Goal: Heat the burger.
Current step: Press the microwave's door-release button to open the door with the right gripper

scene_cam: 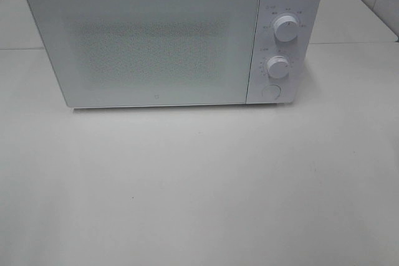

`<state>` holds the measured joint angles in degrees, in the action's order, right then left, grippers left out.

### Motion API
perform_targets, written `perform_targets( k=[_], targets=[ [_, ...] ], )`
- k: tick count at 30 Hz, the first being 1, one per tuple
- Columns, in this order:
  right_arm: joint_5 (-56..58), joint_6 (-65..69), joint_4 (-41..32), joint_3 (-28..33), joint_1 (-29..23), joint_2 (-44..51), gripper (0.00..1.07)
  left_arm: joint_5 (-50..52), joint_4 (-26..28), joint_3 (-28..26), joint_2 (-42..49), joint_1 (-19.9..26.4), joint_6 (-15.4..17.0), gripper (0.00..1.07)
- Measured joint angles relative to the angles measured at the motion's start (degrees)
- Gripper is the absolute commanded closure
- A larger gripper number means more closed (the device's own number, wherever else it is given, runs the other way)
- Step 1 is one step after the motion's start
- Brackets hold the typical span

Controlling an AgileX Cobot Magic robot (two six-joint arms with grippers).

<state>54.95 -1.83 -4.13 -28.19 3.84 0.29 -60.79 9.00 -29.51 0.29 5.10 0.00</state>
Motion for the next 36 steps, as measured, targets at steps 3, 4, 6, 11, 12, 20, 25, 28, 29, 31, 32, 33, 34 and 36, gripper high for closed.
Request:
perform_targets(
  k=[3, 4, 6, 11, 12, 20, 25, 28, 29, 31, 32, 33, 34, 36],
  targets=[
    [0.00, 0.00, 0.00, 0.00, 0.00, 0.00, 0.23, 0.00, 0.00, 0.00, 0.00, 0.00, 0.00, 0.04],
    [0.00, 0.00, 0.00, 0.00, 0.00, 0.00, 0.23, 0.00, 0.00, 0.00, 0.00, 0.00, 0.00, 0.04],
    [0.00, 0.06, 0.00, 0.00, 0.00, 0.00, 0.23, 0.00, 0.00, 0.00, 0.00, 0.00, 0.00, 0.04],
    [0.00, 0.06, 0.00, 0.00, 0.00, 0.00, 0.24, 0.00, 0.00, 0.00, 0.00, 0.00, 0.00, 0.04],
    [0.00, 0.06, 0.00, 0.00, 0.00, 0.00, 0.24, 0.00, 0.00, 0.00, 0.00, 0.00, 0.00, 0.04],
    [0.00, 0.06, 0.00, 0.00, 0.00, 0.00, 0.26, 0.00, 0.00, 0.00, 0.00, 0.00, 0.00, 0.04],
    [-1.72, 0.52, 0.00, -1.09, 0.00, -1.38, 0.27, 0.00, 0.00, 0.00, 0.00, 0.00, 0.00, 0.04],
    [-3.95, 0.97, 0.00, -1.55, 0.00, -3.78, 0.27, 0.00, 0.00, 0.00, 0.00, 0.00, 0.00, 0.04],
    [-6.42, 1.32, 0.00, -1.60, 0.00, -6.19, 0.28, 0.00, 0.00, 0.00, 0.00, 0.00, 0.00, 0.04],
    [-7.28, 1.38, 0.00, -1.60, 0.00, -7.62, 0.28, 0.00, 0.00, 0.00, 0.00, 0.00, 0.00, 0.04],
    [-9.40, 1.38, 0.00, -1.60, 0.00, -10.20, 0.29, 0.00, 0.00, 0.00, 0.00, 0.00, 0.00, 0.04],
    [-10.71, 1.38, 0.00, -1.60, 0.00, -11.63, 0.29, 0.00, 0.00, 0.00, 0.00, 0.00, 0.00, 0.04],
    [-10.71, 1.38, 0.00, -1.60, 0.00, -11.63, 0.29, 0.00, 0.00, 0.00, 0.00, 0.00, 0.00, 0.04],
    [-13.29, 1.38, 0.00, -1.60, 0.00, -14.15, 0.30, 0.00, 0.00, 0.00, 0.00, 0.00, 0.00, 0.04]
  ],
)
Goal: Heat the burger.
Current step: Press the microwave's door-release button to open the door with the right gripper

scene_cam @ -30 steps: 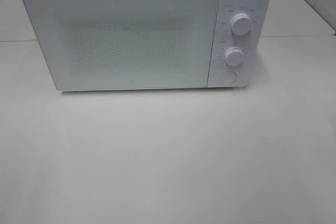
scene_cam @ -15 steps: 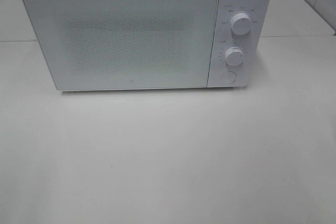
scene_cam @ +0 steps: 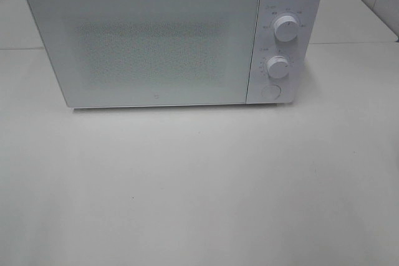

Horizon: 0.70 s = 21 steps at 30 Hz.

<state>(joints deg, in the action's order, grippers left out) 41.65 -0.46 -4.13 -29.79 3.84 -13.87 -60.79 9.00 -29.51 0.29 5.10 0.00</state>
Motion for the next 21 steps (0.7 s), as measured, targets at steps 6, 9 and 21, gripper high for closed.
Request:
perform_targets(
  k=[6, 9, 21],
  targets=[
    [-8.14, 0.00, 0.00, 0.00, 0.00, -9.05, 0.31, 0.00, 0.00, 0.00, 0.00, 0.00, 0.00, 0.04],
    [-11.86, 0.00, 0.00, 0.00, 0.00, -12.55, 0.31, 0.00, 0.00, 0.00, 0.00, 0.00, 0.00, 0.04],
    [-23.61, 0.00, 0.00, 0.00, 0.00, -26.07, 0.31, 0.00, 0.00, 0.00, 0.00, 0.00, 0.00, 0.04]
  ],
)
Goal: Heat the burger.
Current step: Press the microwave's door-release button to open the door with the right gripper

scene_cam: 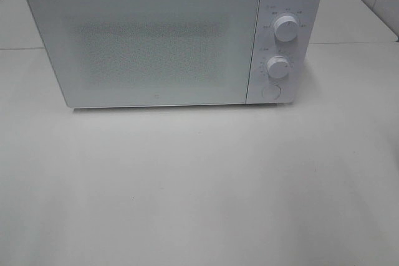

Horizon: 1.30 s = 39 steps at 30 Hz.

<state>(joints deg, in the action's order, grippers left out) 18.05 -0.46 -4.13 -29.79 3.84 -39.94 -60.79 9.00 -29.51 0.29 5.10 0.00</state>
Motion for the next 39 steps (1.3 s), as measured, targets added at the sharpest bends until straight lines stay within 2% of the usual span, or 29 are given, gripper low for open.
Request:
perform_targets(
  k=[11, 19, 23, 33, 39],
  targets=[
    [-10.71, 0.00, 0.17, 0.00, 0.00, -11.86, 0.31, 0.00, 0.00, 0.00, 0.00, 0.00, 0.00, 0.04],
    [-19.60, 0.46, 4.58, 0.00, -0.63, -19.02, 0.31, 0.00, 0.00, 0.00, 0.00, 0.00, 0.00, 0.04],
    [-25.04, 2.12, 7.62, 0.00, -4.41, -22.35, 0.31, 0.00, 0.00, 0.00, 0.00, 0.00, 0.00, 0.04],
    [-31.28, 4.76, 8.54, 0.29, -10.89, -26.59, 0.31, 0.00, 0.00, 0.00, 0.00, 0.00, 0.00, 0.04],
    [-38.04, 6.65, 8.54, 4.58, -15.30, -29.05, 0.31, 0.00, 0.00, 0.00, 0.00, 0.00, 0.00, 0.04]
  ],
)
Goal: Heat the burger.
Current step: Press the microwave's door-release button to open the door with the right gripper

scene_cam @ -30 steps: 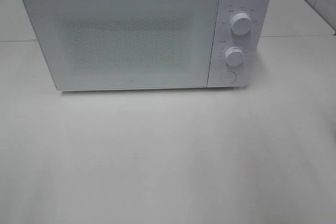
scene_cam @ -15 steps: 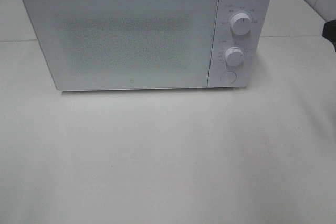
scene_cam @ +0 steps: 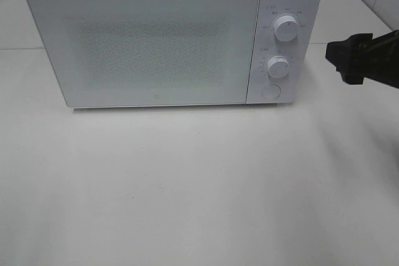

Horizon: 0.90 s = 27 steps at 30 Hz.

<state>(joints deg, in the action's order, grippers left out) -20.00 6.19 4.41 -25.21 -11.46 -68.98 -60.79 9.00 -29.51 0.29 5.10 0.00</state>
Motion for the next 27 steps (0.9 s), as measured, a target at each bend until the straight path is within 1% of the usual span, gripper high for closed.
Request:
perform_targets(
  k=[2, 4, 5, 6, 7, 9, 12, 13, 14, 15, 16, 17, 18, 19, 20, 21, 22, 23, 24, 26, 27],
  targets=[
    [-0.80, 0.46, 0.00, 0.57, -0.57, -0.11, 0.31, 0.00, 0.00, 0.00, 0.00, 0.00, 0.00, 0.04],
    [-3.78, 1.20, 0.00, 2.69, -1.72, -0.17, 0.31, 0.00, 0.00, 0.00, 0.00, 0.00, 0.00, 0.04],
    [-3.78, 1.20, 0.00, 2.69, -1.72, -0.17, 0.31, 0.00, 0.00, 0.00, 0.00, 0.00, 0.00, 0.04],
    [-6.25, 1.55, 0.00, 4.30, -2.12, -0.17, 0.31, 0.00, 0.00, 0.00, 0.00, 0.00, 0.00, 0.04],
    [-6.25, 1.55, 0.00, 4.30, -2.12, -0.17, 0.31, 0.00, 0.00, 0.00, 0.00, 0.00, 0.00, 0.04],
    [-9.91, 4.58, 0.00, 6.88, -2.29, -0.17, 0.32, 0.00, 0.00, 0.00, 0.00, 0.00, 0.00, 0.04],
    [-11.69, 8.08, 0.00, 8.37, -2.29, -0.17, 0.35, 0.00, 0.00, 0.00, 0.00, 0.00, 0.00, 0.04],
    [-13.01, 12.49, 0.00, 9.74, -2.29, -0.17, 0.37, 0.00, 0.00, 0.00, 0.00, 0.00, 0.00, 0.04],
    [-13.75, 15.36, 0.00, 10.43, -2.29, -0.17, 0.42, 0.00, 0.00, 0.00, 0.00, 0.00, 0.00, 0.04],
    [-13.75, 15.36, 0.00, 10.43, -2.29, -0.17, 0.42, 0.00, 0.00, 0.00, 0.00, 0.00, 0.00, 0.04],
    [-14.73, 20.91, 0.00, 11.40, -2.29, -0.17, 0.49, 0.00, 0.00, 0.00, 0.00, 0.00, 0.00, 0.04],
    [-15.07, 24.06, 0.00, 11.86, -2.29, -0.17, 0.53, 0.00, 0.00, 0.00, 0.00, 0.00, 0.00, 0.04],
    [-15.07, 24.06, 0.00, 11.86, -2.29, -0.17, 0.53, 0.00, 0.00, 0.00, 0.00, 0.00, 0.00, 0.04],
    [-15.36, 30.14, 0.00, 12.38, -2.29, -0.17, 0.62, 0.00, 0.00, 0.00, 0.00, 0.00, 0.00, 0.04],
    [-15.47, 35.01, 0.00, 12.66, -2.35, -0.17, 0.67, 0.00, 0.00, 0.00, 0.00, 0.00, 0.00, 0.04],
    [-15.47, 35.01, 0.00, 12.66, -2.35, -0.17, 0.67, 0.00, 0.00, 0.00, 0.00, 0.00, 0.00, 0.04],
    [-15.47, 37.41, 0.00, 12.72, -2.41, -0.17, 0.77, 0.00, 0.00, 0.00, 0.00, 0.00, 0.00, 0.04],
    [-15.30, 41.14, 0.00, 12.72, -2.52, -0.17, 0.83, 0.00, 0.00, 0.00, 0.00, 0.00, 0.00, 0.04],
    [-15.30, 41.14, 0.00, 12.72, -2.52, -0.17, 0.83, 0.00, 0.00, 0.00, 0.00, 0.00, 0.00, 0.04],
    [-15.01, 45.49, 0.00, 12.72, -2.52, -0.17, 1.01, 0.00, 0.00, 0.00, 0.00, 0.00, 0.00, 0.04],
    [-15.01, 45.49, 0.00, 12.72, -2.52, -0.17, 1.01, 0.00, 0.00, 0.00, 0.00, 0.00, 0.00, 0.04]
  ],
)
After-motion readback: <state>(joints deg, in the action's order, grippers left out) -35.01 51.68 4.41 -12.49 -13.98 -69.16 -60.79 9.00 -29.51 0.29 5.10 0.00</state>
